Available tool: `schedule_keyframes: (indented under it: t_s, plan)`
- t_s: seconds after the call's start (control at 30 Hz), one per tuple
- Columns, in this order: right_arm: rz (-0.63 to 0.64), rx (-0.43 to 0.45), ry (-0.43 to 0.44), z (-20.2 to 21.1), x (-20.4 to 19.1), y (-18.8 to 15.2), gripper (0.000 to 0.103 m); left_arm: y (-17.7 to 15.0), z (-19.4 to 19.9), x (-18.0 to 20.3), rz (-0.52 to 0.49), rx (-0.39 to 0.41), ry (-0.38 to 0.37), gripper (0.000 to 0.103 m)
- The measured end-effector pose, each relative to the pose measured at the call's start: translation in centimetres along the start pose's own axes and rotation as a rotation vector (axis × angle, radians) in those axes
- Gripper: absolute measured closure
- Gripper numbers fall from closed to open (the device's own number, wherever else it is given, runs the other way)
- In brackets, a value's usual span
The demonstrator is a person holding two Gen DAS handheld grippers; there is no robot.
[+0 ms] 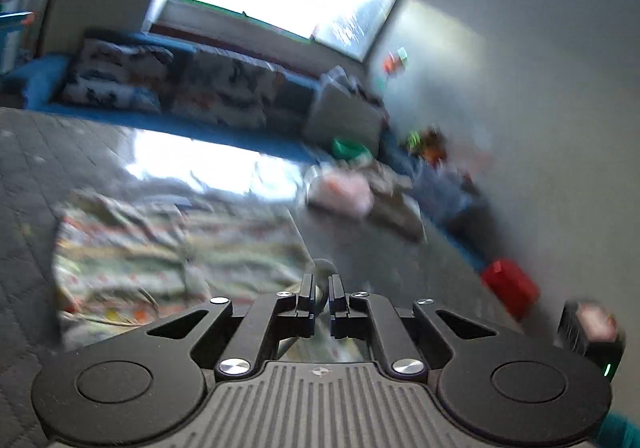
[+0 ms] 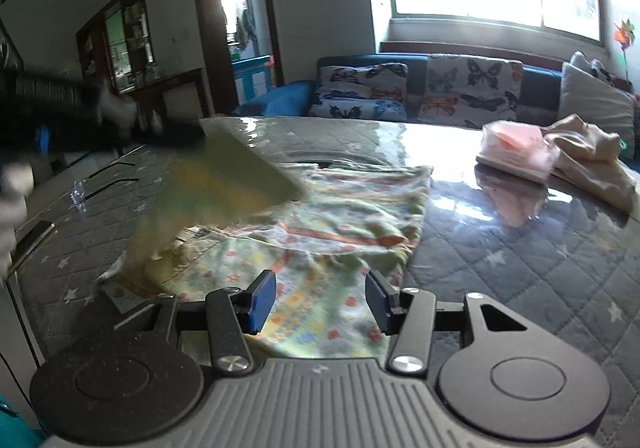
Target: Fold clothes
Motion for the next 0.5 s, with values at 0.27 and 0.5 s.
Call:
schedule_keyframes:
  t_s: [0.27,0.5]
  plan:
    - [-0.051,-0.030,0.015,-0.9,0.7,0.2,0.053,-2.0,1.6,-1.9,-0.086,-0.077,0.031,0.083]
    - [-0.073,-0.102,0.065,-4.9,-0.3,-0.1,0.056,-2.6,2.7,-9.1,-0.081,-0.113,0.249,0.083]
Point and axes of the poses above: each gripper's, at about its wrist camera, not at the fingertips, and z roughly against the way its jaws point, x to its right, y to its top, the point moved 2 cm from there along -z, roughly the way its jaws point, and after that the axes turned 9 degrees about x, right-handed, at the moved point
